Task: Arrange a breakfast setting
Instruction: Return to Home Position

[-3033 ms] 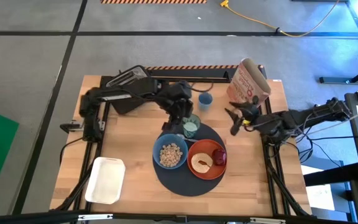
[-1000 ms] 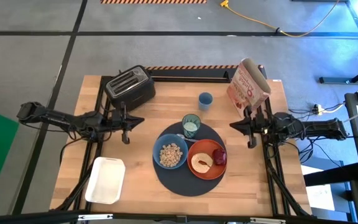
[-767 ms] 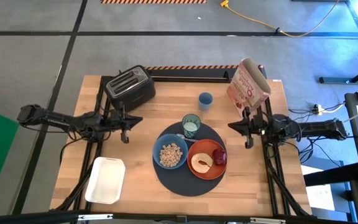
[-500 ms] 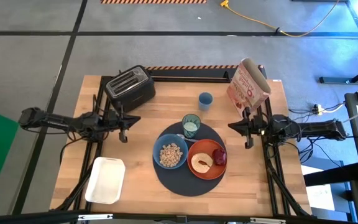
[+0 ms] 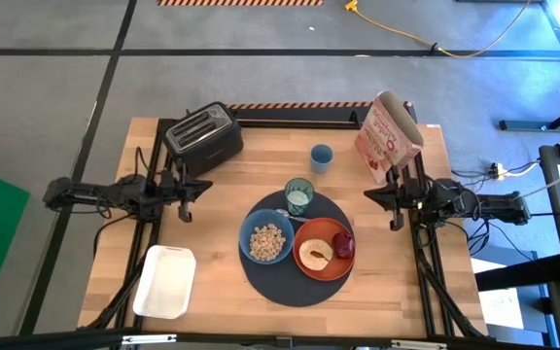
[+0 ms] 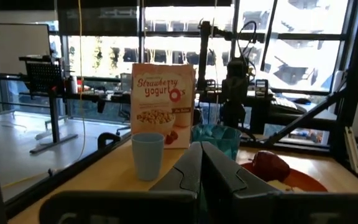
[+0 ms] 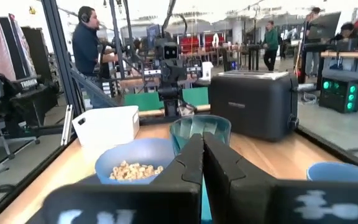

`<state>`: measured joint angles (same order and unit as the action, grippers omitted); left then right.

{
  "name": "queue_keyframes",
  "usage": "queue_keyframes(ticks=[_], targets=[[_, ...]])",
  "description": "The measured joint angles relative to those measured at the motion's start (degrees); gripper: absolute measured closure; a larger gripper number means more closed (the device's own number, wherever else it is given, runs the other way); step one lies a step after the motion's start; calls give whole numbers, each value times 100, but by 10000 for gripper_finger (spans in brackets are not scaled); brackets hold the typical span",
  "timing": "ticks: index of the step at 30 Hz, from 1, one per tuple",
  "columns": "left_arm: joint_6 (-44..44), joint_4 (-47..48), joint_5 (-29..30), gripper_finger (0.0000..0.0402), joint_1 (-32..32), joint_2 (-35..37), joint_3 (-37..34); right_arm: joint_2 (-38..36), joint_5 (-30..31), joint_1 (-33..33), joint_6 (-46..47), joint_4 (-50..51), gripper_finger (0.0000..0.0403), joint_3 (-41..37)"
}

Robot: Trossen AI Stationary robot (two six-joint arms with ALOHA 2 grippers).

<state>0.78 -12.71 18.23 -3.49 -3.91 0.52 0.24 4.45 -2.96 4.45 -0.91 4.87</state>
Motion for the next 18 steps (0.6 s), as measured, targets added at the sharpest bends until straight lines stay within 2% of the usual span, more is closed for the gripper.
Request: queue_keyframes(ticks=[6,9,15,18], targets=[[-53,219,-121,398,0,249,-7,-5,-9,15,-81,-769,402,-442],[-124,235,-122,398,0,267,-7,0,-14,125,-22,-722,402,-440],[-136,383,-121,398,0,265,-7,1,-554,350,133,-344,402,-440],[-133,478,-123,398,0,265,-8,-1,-254,339,99,-300,402,-440]])
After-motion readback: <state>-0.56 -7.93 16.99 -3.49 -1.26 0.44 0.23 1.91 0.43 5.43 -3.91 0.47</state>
